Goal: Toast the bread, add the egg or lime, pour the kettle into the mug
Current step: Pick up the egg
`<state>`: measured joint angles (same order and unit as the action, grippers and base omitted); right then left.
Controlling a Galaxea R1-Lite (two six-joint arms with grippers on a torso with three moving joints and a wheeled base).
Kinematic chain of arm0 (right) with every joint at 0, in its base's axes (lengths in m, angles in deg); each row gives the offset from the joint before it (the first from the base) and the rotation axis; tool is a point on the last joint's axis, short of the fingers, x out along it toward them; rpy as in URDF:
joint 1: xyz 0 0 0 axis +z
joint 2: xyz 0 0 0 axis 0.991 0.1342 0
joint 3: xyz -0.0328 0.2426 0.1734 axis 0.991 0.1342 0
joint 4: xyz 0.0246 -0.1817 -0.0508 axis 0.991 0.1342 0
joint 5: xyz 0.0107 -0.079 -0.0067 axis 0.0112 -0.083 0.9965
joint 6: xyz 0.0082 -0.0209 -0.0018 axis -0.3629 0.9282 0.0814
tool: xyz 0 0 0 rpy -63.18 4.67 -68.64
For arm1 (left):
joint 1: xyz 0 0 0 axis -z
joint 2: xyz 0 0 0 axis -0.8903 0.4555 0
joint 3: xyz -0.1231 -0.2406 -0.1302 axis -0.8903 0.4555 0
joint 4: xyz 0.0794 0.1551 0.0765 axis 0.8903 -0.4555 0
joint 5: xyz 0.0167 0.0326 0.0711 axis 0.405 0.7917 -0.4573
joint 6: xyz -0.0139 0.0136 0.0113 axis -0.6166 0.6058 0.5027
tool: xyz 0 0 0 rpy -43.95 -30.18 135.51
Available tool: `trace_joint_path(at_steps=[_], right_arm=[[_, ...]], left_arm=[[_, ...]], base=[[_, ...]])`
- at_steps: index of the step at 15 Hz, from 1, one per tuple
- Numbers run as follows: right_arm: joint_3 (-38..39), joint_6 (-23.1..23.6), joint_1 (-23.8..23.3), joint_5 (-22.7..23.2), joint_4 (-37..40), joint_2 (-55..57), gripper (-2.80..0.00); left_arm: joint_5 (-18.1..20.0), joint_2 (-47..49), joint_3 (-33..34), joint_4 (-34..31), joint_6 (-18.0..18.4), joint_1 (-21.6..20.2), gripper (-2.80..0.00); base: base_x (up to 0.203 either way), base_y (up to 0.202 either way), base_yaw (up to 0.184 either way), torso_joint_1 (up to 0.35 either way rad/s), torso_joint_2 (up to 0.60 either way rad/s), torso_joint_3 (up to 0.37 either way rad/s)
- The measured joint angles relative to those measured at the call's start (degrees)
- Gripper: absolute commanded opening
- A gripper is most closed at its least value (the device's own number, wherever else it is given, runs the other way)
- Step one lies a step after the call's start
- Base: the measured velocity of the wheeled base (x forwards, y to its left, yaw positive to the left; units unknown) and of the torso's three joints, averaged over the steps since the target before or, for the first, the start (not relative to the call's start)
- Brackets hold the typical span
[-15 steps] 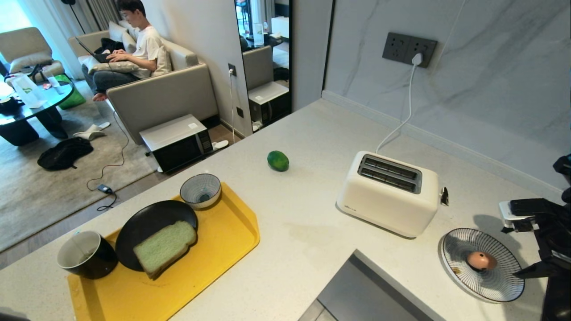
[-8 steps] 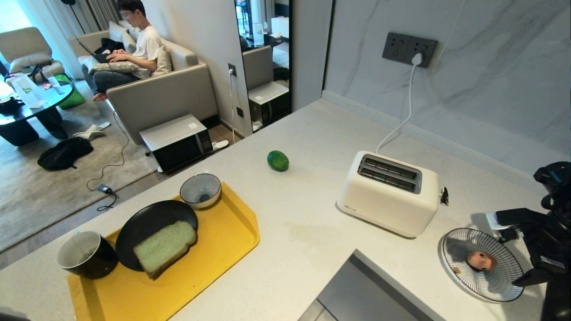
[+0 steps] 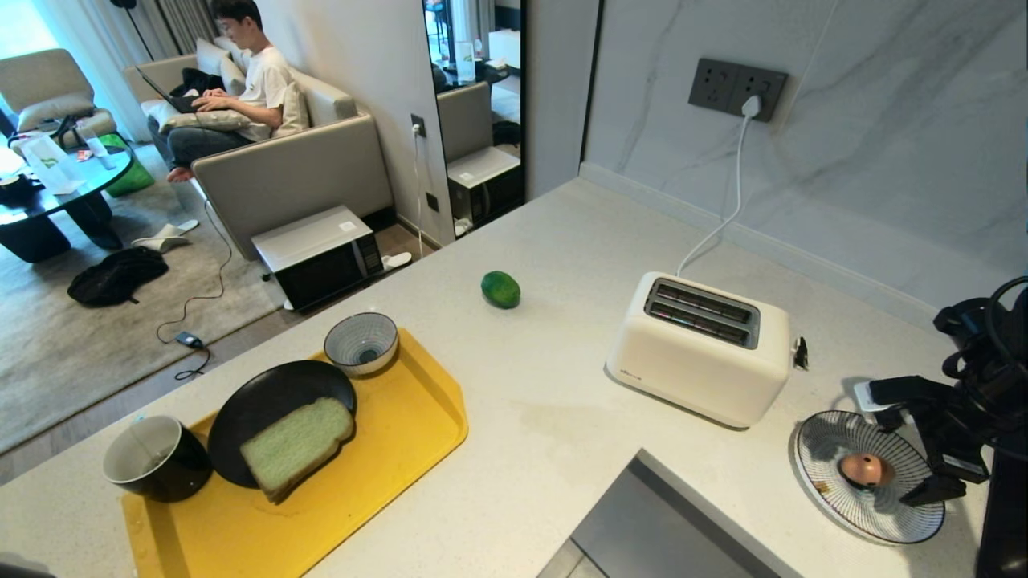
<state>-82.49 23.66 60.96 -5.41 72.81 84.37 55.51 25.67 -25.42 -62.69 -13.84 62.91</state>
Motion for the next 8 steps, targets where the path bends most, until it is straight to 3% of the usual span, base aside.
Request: trace_joint_path(at_steps=[8], right_arm=[[-2.8,-0.2,1.6,-0.7,-0.1,4.1,0.00]], left_arm=[[0.0,0.0,0.0,0.0,0.0,0.0,-2.80]], base=[[0.000,0.000,0.000,0.000,0.00,0.000]])
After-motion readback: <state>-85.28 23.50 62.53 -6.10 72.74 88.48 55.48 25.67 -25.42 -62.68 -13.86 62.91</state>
